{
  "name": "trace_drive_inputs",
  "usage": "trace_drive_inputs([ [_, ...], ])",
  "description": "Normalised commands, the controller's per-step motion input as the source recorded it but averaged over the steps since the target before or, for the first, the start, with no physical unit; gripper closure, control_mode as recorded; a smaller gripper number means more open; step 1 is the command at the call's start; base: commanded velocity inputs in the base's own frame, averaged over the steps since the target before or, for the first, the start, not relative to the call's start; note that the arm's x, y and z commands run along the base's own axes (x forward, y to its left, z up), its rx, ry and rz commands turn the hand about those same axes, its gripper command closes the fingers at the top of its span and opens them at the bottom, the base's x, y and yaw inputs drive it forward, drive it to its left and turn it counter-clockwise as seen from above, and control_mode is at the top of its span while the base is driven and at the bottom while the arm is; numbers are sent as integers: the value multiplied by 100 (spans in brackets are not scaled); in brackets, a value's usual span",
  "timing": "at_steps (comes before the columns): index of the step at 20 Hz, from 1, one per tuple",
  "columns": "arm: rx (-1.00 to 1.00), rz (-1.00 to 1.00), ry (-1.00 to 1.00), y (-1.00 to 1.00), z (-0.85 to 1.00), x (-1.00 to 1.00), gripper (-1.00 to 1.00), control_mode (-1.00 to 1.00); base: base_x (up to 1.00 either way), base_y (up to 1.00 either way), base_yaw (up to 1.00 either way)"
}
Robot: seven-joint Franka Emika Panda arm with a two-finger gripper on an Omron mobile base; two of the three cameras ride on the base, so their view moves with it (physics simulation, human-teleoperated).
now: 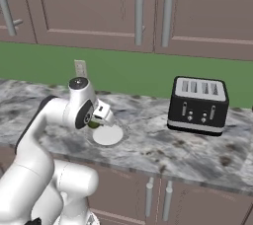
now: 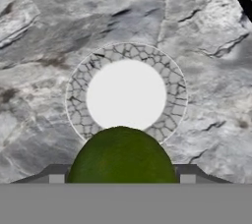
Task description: Pick lime from the fridge and place it on the plate on the counter.
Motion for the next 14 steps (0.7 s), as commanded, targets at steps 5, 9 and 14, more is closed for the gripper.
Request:
trace_drive_inputs([
  [5, 0, 0, 2, 0, -36, 30, 100, -100, 0, 0, 0],
  [9, 0, 0, 3, 0, -32, 27, 100, -100, 0, 0, 0],
  [14, 0, 0, 5, 0, -33, 23, 100, -100, 0, 0, 0],
])
